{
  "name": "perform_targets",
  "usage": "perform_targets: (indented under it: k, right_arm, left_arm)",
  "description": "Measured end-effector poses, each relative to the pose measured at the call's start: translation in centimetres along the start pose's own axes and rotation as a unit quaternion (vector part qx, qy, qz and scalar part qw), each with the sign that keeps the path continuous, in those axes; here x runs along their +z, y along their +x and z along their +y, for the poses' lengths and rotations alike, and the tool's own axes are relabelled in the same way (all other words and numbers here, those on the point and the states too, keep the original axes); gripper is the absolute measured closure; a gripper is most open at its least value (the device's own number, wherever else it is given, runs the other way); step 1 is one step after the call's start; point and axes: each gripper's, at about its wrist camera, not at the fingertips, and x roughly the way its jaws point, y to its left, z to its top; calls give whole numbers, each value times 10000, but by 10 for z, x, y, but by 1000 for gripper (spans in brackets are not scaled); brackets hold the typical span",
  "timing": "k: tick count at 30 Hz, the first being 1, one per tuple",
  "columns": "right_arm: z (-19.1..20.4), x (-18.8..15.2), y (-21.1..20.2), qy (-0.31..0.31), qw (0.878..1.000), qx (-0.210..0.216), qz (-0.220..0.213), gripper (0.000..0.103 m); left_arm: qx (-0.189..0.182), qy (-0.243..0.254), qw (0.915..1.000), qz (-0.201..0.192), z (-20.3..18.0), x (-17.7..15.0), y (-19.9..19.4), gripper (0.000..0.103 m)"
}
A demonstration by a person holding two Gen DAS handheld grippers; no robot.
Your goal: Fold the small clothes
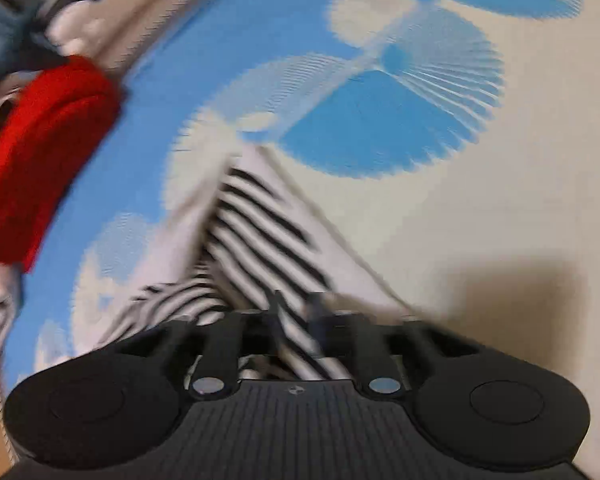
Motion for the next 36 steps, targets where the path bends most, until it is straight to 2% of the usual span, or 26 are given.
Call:
perform_targets:
  k: [1, 4, 5, 6, 7, 8, 11, 12, 13, 15, 17, 18, 20, 21, 24, 25, 26, 27, 28, 29, 30, 31, 32, 33, 34, 36]
  right_arm:
    - [3, 1, 1, -70, 9999, 97, 27, 50]
    - [10, -5, 11, -205, 9991, 173, 343, 52]
    - [14, -6, 16, -219, 9986, 146, 469, 53]
    - [15, -9, 20, -253, 9978, 72, 615, 59]
    - [17, -11, 23, -288, 9972, 46, 684, 90]
    - [17, -12, 19, -219, 9976, 140, 640, 100]
    - [23, -8, -14, -94, 9968, 793, 67, 100]
    - [25, -9, -27, -137, 9950, 976, -154, 100]
    - [23, -8, -34, -176, 9946, 984, -285, 100]
    - [11, -11, -25, -34, 9986, 532, -53, 100]
    - [-4, -18, 3, 284, 9970, 58, 717, 97]
    - [-10, -22, 17, 349, 9936, -132, 1067, 96]
    - [-10, -25, 22, 371, 9918, -223, 1206, 92]
    - [-4, -23, 16, 236, 9938, -245, 1061, 90]
    - [23, -13, -16, -606, 9977, -252, -168, 69]
    - [31, -12, -26, -838, 9950, -169, -519, 59]
    - [38, -12, -34, -1031, 9920, 62, -724, 54]
    - [42, -14, -36, -1142, 9904, 333, -702, 55]
    - [43, -15, -34, -1213, 9893, 603, -537, 55]
    - [45, -18, -27, -1227, 9890, 772, -282, 55]
    - [44, -22, -15, -1218, 9893, 797, 62, 55]
    - [42, -27, 0, -1185, 9896, 667, 460, 55]
    - [37, -34, 16, -1142, 9887, 343, 904, 57]
    - [30, -39, 31, -1063, 9870, 13, 1204, 65]
    - [23, -40, 34, -962, 9880, -53, 1210, 66]
    - [27, -33, 24, -950, 9902, 46, 1020, 65]
  left_arm:
    - [-22, -58, 10000, 39, -1, 0, 4, 74]
    - [-51, -276, 9993, 263, 0, -1, 18, 74]
    - [-15, -306, 9991, 308, -2, -2, 23, 81]
    - [23, -295, 9992, 271, -2, -3, 26, 90]
    - [54, -253, 9995, 175, -4, -2, 24, 100]
    - [9, -125, 9999, -39, -7, 0, 15, 100]
    - [-378, 246, 9941, -992, -19, 9, -18, 100]
    - [-395, 349, 9915, -1190, -21, 11, -25, 100]
    - [-290, 403, 9919, -1171, -21, 12, -25, 100]
    - [75, 292, 9987, -408, -14, 12, 0, 100]
    - [606, 45, 9967, 541, 1, 3, 33, 98]
    - [662, -14, 9953, 712, 5, 0, 39, 98]
    - [669, 202, 9965, 450, -3, 4, 30, 92]
    - [651, 460, 9968, 109, -12, 7, 19, 89]
    - [400, 1220, 9878, -881, -40, 6, -12, 86]
    - [172, 1366, 9853, -1010, -45, 4, -15, 84]
    - [-121, 1454, 9842, -1002, -48, 1, -14, 82]
    - [-210, 1446, 9852, -896, -49, -1, -8, 82]
    - [-131, 1410, 9869, -770, -49, -4, 2, 82]
    - [127, 1367, 9893, -504, -45, -7, 17, 82]
    - [407, 1340, 9900, -159, -39, -8, 32, 82]
    - [693, 1296, 9888, 260, -33, -10, 48, 88]
    - [741, 1169, 9895, 405, -24, -13, 55, 93]
    - [695, 1058, 9914, 322, -23, -11, 49, 93]
    - [634, 1053, 9921, 259, -27, -9, 42, 93]
    - [398, 1410, 9889, -263, -39, -7, 23, 89]
